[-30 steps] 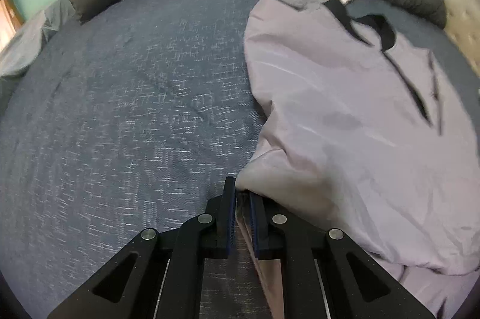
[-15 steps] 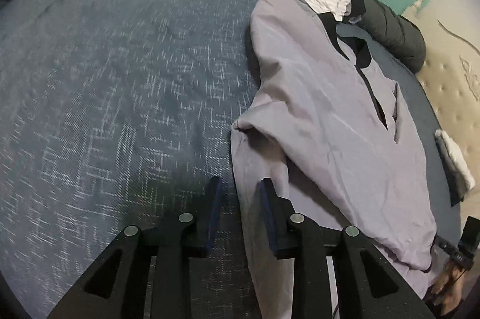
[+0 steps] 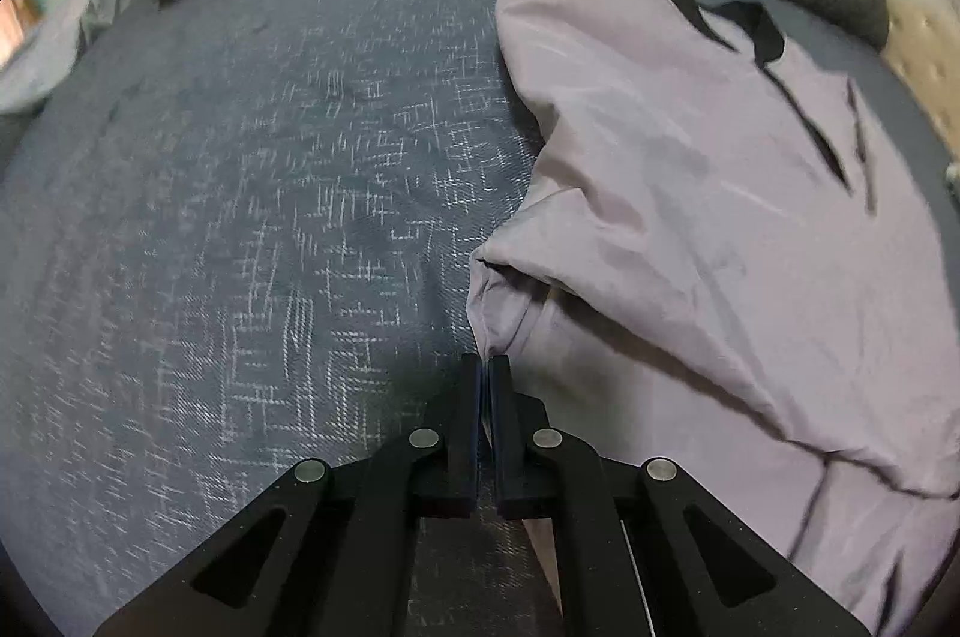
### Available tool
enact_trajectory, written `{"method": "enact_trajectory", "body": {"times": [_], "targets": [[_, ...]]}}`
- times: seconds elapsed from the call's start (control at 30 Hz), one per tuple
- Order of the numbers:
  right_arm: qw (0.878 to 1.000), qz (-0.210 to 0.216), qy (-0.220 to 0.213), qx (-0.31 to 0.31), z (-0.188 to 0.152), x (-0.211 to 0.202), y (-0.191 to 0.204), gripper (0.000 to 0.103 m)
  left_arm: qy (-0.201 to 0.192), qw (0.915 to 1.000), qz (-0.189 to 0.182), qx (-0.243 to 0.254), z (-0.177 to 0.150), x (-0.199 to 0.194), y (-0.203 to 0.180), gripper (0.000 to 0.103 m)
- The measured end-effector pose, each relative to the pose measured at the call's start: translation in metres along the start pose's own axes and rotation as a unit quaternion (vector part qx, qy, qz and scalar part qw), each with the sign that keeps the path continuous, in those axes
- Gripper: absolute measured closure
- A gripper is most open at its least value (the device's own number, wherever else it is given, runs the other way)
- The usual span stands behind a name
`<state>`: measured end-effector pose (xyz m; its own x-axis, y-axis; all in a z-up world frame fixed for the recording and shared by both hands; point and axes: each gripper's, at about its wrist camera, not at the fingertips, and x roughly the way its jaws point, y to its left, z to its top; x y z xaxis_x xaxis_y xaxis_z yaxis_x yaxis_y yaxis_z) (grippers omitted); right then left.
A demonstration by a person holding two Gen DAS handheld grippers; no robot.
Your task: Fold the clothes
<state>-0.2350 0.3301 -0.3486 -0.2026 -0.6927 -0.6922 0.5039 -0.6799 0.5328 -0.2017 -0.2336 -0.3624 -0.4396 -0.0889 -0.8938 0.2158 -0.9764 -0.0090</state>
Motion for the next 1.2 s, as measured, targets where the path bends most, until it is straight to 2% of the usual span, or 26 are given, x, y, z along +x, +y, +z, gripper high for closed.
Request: {"method": "enact_trajectory", "body": {"times": [0.03, 0.13, 0.37, 0.53, 0.6, 0.67, 0.7, 0.9, 1.0, 1.03, 1.2], "targets": [[1.0, 0.0, -0.002, 0.001, 0.0, -0.001, -0.001, 0.095, -0.002, 1.0, 0.007, 0.004, 0.0, 0.0, -0.002, 0.1], [1.0, 0.002, -0.004, 0.004, 0.001, -0.003, -0.002, 0.095, -0.011, 0.9986, -0.03, -0.042, -0.005, -0.009, 0.007, 0.098], [1.0, 0.005, -0.006, 0.006, 0.001, -0.003, 0.0, 0.095, -0.003, 0.9821, -0.135, -0.132, -0.032, -0.016, 0.03, 0.093], [1.0, 0.005, -0.005, 0.007, 0.0, -0.003, 0.001, 0.095, 0.003, 0.9782, -0.155, -0.139, -0.045, -0.008, 0.024, 0.093], [1.0, 0.004, -0.005, 0.008, 0.0, -0.002, 0.001, 0.095, 0.002, 0.9841, -0.132, -0.119, -0.042, -0.008, 0.013, 0.093], [1.0, 0.003, -0.004, 0.008, 0.0, -0.002, 0.001, 0.095, 0.001, 0.989, -0.11, -0.099, -0.039, -0.008, 0.003, 0.1], [1.0, 0.003, -0.004, 0.008, 0.001, -0.002, 0.001, 0.095, 0.0, 0.9904, -0.102, -0.093, -0.038, -0.01, 0.001, 0.1], [1.0, 0.006, -0.006, 0.006, 0.001, -0.003, 0.001, 0.095, -0.01, 0.9974, -0.041, -0.059, -0.038, -0.017, -0.007, 0.101], [1.0, 0.006, -0.006, 0.007, 0.001, -0.002, 0.001, 0.095, -0.003, 0.9982, 0.012, -0.059, -0.04, -0.011, -0.001, 0.103], [1.0, 0.007, -0.005, 0.007, 0.001, -0.002, 0.001, 0.095, -0.005, 0.9979, 0.004, -0.065, -0.041, -0.011, 0.002, 0.103], [1.0, 0.007, -0.007, 0.008, 0.002, -0.003, 0.001, 0.095, -0.02, 0.9917, -0.084, -0.095, -0.049, -0.029, 0.007, 0.102]]}}
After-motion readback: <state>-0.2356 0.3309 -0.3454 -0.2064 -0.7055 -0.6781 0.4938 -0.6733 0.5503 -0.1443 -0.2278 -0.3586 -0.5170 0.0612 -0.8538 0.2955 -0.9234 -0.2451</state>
